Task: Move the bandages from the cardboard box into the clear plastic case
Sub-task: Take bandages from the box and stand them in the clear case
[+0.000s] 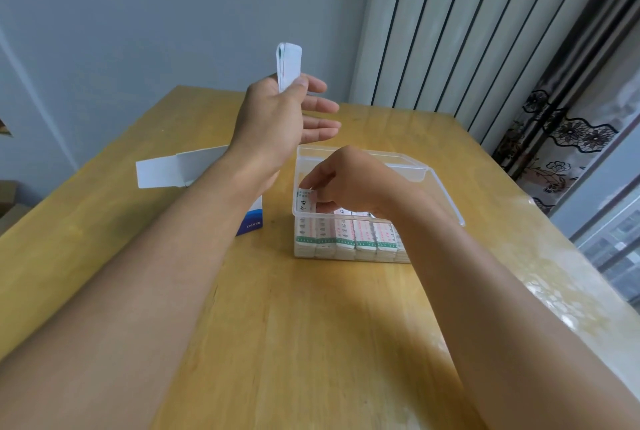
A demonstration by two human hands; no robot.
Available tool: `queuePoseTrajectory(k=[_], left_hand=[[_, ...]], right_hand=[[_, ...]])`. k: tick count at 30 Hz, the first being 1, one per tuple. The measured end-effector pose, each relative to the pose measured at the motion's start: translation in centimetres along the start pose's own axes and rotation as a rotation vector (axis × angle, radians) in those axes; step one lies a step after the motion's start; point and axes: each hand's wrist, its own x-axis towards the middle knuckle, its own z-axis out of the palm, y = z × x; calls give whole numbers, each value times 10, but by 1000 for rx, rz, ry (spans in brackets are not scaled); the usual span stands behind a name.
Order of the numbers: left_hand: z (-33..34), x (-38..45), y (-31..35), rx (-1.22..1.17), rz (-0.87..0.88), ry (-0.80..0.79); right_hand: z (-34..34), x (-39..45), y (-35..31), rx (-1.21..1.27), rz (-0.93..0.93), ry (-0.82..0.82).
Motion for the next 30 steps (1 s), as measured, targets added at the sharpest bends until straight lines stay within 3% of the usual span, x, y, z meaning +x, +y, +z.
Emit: queuePoseTrajectory(k=[7, 14, 30], left_hand=[[0, 0, 0, -2, -7, -5], [-1, 1, -1, -62, -50, -19], [0, 2, -3, -201, -161, -100]], right_hand=[[2, -5, -7, -270, -72, 68], [-4, 1, -2, -224, -139, 168], [-5, -6, -2, -419, -95, 50]])
